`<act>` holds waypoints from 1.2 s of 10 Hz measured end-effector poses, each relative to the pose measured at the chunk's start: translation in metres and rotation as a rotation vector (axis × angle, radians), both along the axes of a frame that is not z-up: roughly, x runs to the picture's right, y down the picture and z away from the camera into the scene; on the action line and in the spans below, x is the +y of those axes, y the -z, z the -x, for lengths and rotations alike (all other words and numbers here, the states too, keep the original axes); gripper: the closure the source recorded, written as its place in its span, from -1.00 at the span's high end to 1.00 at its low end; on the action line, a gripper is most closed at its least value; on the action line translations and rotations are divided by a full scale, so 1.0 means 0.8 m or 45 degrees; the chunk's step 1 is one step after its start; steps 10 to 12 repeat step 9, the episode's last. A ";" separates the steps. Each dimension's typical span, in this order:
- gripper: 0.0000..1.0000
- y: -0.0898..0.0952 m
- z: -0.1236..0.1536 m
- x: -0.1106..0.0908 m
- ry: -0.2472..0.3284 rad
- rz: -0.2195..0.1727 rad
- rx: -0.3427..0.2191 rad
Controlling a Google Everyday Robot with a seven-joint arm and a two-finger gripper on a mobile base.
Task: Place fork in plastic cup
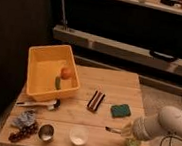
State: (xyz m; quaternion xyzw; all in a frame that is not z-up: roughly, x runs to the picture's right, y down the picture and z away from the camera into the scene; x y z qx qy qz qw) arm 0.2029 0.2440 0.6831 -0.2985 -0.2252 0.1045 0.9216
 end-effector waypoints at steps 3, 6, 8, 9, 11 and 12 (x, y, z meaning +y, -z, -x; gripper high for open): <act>0.60 0.006 0.003 -0.004 -0.004 -0.005 -0.015; 0.60 0.009 0.002 -0.004 -0.018 -0.004 -0.020; 0.60 0.009 0.002 -0.004 -0.018 -0.003 -0.020; 0.60 0.009 0.003 -0.004 -0.017 -0.002 -0.021; 0.60 0.009 0.003 -0.004 -0.017 -0.002 -0.021; 0.60 0.009 0.003 -0.004 -0.017 -0.002 -0.021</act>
